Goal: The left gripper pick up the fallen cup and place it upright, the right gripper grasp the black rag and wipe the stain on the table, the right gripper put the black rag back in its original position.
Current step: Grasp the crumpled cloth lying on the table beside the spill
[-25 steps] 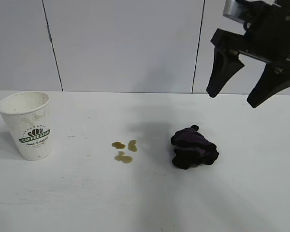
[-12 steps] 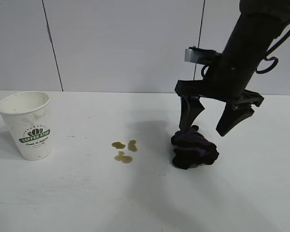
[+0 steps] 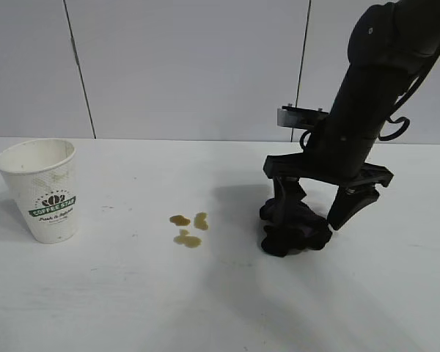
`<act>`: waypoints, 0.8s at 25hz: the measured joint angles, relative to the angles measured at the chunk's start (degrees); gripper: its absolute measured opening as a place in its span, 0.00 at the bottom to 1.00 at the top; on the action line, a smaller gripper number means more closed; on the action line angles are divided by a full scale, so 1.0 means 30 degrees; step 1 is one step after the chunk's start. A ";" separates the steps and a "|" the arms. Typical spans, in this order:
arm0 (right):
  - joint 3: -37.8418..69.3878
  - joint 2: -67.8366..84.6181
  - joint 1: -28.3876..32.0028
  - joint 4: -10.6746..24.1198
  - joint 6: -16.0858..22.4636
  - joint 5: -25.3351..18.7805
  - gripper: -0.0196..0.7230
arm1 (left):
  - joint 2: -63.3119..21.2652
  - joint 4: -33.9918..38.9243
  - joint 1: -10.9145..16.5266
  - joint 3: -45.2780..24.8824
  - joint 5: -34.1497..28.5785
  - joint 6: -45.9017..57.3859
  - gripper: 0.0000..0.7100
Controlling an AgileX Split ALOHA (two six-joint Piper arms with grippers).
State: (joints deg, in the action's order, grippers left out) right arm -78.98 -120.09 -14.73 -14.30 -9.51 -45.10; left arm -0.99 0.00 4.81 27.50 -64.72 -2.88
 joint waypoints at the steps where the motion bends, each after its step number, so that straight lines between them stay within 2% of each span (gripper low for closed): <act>1: 0.0000 -0.0038 0.0000 0.0000 0.0000 0.0118 0.79 | 0.0000 0.0000 0.0000 0.0000 0.0000 0.0000 0.98; 5: 0.0000 -0.0038 0.0000 0.0000 0.0120 0.0672 0.78 | 0.0000 0.0000 0.0000 0.0000 0.0000 0.0000 0.98; 7: 0.0000 -0.0061 0.0000 0.0128 0.0308 0.0952 0.71 | 0.0000 0.0000 0.0000 0.0000 0.0000 0.0000 0.98; 13: -0.0018 -0.0439 0.0000 0.0637 0.0801 0.0948 0.31 | 0.0000 0.0000 0.0000 0.0000 0.0000 0.0000 0.98; 16: -0.0039 -0.0475 0.0000 0.0637 0.0801 0.0800 0.17 | 0.0000 0.0000 0.0000 0.0000 0.0000 0.0000 0.98; 20: -0.0125 -0.0475 0.0000 0.0637 0.0801 0.0579 0.17 | 0.0000 0.0000 0.0000 0.0000 0.0000 0.0000 0.98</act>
State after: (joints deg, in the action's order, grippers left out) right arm -79.36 -121.51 -14.73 -12.39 -7.11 -43.36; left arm -0.99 0.00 4.81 27.50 -64.72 -2.88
